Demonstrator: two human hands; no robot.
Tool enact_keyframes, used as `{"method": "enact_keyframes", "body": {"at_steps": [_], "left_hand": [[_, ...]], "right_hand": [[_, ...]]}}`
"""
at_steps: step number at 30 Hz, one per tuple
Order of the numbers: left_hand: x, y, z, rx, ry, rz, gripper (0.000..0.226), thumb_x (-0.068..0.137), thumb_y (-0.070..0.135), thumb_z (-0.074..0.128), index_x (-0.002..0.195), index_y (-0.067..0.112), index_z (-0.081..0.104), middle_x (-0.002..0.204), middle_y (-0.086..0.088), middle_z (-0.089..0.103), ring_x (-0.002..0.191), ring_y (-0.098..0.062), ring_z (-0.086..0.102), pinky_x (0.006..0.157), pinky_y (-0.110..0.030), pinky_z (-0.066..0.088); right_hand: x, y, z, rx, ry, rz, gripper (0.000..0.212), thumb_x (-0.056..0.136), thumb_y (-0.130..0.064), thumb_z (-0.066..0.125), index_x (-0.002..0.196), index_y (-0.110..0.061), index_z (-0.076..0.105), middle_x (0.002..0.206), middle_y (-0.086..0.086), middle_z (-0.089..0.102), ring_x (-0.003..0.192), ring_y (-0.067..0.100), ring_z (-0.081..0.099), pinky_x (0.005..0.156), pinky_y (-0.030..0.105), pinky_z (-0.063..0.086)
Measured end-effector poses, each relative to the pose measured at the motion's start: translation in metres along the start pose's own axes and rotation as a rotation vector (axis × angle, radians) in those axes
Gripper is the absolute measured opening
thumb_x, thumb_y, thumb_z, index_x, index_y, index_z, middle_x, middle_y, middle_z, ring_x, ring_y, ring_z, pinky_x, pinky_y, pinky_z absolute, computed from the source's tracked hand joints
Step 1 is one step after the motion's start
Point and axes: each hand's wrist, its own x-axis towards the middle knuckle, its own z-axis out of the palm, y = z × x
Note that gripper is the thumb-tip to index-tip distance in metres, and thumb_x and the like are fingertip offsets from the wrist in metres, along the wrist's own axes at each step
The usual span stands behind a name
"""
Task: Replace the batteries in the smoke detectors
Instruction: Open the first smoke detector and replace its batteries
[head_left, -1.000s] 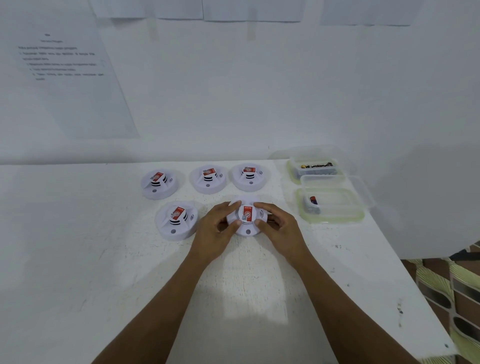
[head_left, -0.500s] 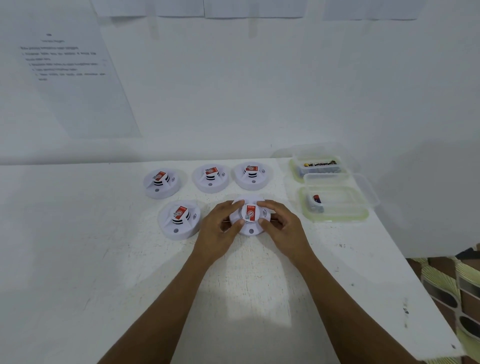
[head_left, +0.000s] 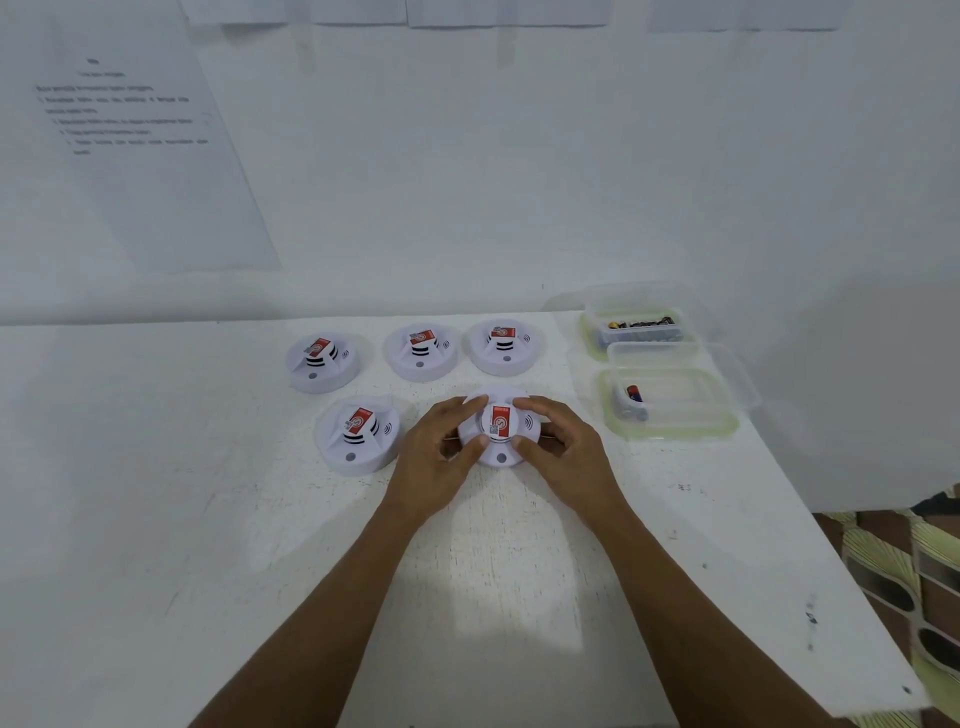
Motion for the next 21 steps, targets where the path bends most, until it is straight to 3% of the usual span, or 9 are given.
{"method": "enact_keyframes", "body": {"at_steps": [6,12,18,21], "left_hand": [[0.0001,-0.0010,-0.0001,0.002,-0.002,0.017,0.042,0.089,0.023,0.063,0.130,0.027,0.053,0.128,0.006,0.058,0.115,0.013,0.050,0.088,-0.002,0.040],[0.0009,-0.0021,-0.0002,0.012,-0.008,0.014,0.046,0.087,0.018,0.067,0.129,0.029,0.051,0.129,0.007,0.054,0.114,0.018,0.046,0.087,0.001,0.038],[0.0000,-0.0032,0.0011,-0.032,-0.007,-0.003,0.044,0.085,0.031,0.064,0.127,0.037,0.049,0.129,0.016,0.053,0.115,0.004,0.053,0.093,-0.014,0.048],[-0.0003,-0.0001,0.0008,-0.045,-0.006,0.000,0.044,0.085,0.030,0.063,0.125,0.041,0.047,0.127,0.018,0.052,0.114,0.004,0.054,0.091,-0.010,0.047]], "right_hand": [[0.0006,0.0015,0.0004,-0.010,-0.001,0.000,0.041,0.086,-0.011,0.072,0.126,-0.014,0.063,0.125,-0.002,0.064,0.111,0.008,0.063,0.088,0.023,0.055],[0.0003,0.0010,0.0002,0.001,-0.013,-0.014,0.043,0.085,-0.010,0.073,0.126,-0.015,0.063,0.126,-0.002,0.064,0.112,0.008,0.062,0.089,0.023,0.055],[-0.0003,0.0010,0.0008,0.010,-0.014,-0.004,0.044,0.084,-0.010,0.074,0.126,-0.014,0.062,0.125,-0.002,0.064,0.111,0.008,0.063,0.089,0.021,0.054],[-0.0005,0.0010,0.0012,0.004,-0.010,0.000,0.043,0.084,-0.011,0.074,0.126,-0.015,0.062,0.125,-0.002,0.064,0.111,0.007,0.063,0.089,0.021,0.054]]}}
